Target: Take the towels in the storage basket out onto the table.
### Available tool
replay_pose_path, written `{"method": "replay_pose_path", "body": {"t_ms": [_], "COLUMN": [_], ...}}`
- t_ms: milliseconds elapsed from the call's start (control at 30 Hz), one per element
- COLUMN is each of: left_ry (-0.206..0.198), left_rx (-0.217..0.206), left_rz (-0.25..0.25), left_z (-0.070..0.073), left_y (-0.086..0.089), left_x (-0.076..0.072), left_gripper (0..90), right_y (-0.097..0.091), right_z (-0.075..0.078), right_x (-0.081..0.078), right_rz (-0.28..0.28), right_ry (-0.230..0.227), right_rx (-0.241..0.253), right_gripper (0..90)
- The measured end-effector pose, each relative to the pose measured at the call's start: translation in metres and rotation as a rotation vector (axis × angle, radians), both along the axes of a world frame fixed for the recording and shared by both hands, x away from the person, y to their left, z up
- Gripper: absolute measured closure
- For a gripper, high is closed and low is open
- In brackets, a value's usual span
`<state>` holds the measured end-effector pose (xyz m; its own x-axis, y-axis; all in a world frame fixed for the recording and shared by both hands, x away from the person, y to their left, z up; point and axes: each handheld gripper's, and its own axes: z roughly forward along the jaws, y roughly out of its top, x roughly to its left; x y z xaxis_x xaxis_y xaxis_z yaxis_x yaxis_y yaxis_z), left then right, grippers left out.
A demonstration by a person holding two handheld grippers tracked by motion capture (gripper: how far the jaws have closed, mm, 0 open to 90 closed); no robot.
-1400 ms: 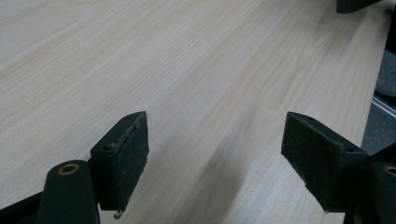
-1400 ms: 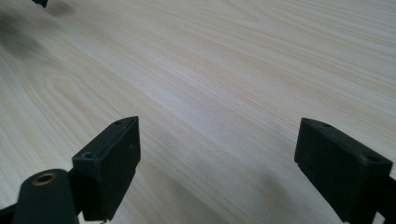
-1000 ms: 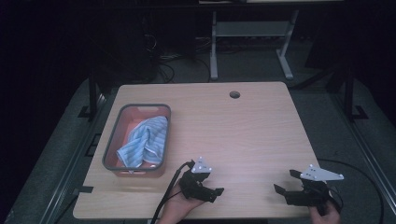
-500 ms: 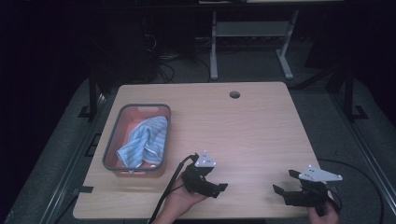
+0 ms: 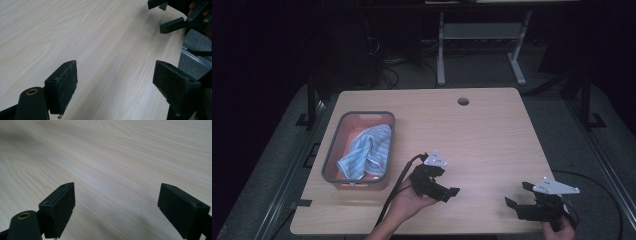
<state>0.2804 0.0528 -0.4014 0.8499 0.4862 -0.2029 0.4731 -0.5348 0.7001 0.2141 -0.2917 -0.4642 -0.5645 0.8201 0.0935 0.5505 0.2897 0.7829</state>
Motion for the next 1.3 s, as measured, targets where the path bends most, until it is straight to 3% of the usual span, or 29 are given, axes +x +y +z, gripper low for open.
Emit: {"method": "replay_pose_path", "body": {"t_ms": [100,200,400,433,867,1300], "left_ry": [-0.002,0.009,-0.010,-0.014,-0.032,-0.032], "left_rx": [0.029,0.019,0.037,0.055,0.090,0.111], "left_rz": [-0.011,-0.015,-0.007,-0.013,0.055,0.106], "left_z": [0.001,0.001,0.007,0.009,0.037,0.048], "left_y": [-0.001,-0.001,0.003,0.005,0.028,0.048], "left_x": [0.003,0.006,0.014,0.016,0.037,0.050], "left_gripper": [20.0,21.2,21.0,21.1,22.7,22.1], "right_y": [-0.001,0.000,0.000,0.000,0.000,0.001], "right_z": [0.001,0.001,0.001,0.001,0.001,0.001], "right_x": [-0.001,-0.001,-0.001,-0.001,-0.002,-0.002], "right_rz": [0.002,0.001,0.000,-0.001,-0.002,0.005], "right_ry": [-0.005,-0.001,-0.003,-0.002,-0.009,-0.010], "right_rx": [0.001,0.002,0.000,0.001,-0.002,-0.006], "right_gripper": [13.7,13.8,13.7,13.7,13.7,13.7]}}
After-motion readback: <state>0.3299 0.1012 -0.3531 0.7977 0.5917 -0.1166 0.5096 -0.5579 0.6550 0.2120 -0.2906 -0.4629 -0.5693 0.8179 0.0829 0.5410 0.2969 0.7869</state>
